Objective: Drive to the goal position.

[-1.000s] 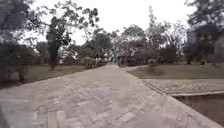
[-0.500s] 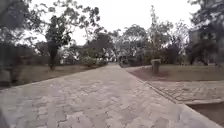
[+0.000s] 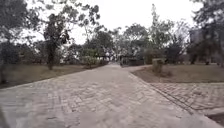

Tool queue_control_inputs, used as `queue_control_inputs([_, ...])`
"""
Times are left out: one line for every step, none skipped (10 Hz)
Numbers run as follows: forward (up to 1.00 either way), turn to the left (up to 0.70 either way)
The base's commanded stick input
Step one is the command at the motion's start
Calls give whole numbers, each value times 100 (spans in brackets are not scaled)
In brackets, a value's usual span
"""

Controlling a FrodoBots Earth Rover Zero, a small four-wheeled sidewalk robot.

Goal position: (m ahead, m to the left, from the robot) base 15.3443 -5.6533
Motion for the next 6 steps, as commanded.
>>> queue_control_inputs([70, 1])
queue_control_inputs([70, 0])
queue_control_inputs([70, 0])
queue_control_inputs([70, 0])
queue_control_inputs([70, 0])
queue_control_inputs([70, 0])
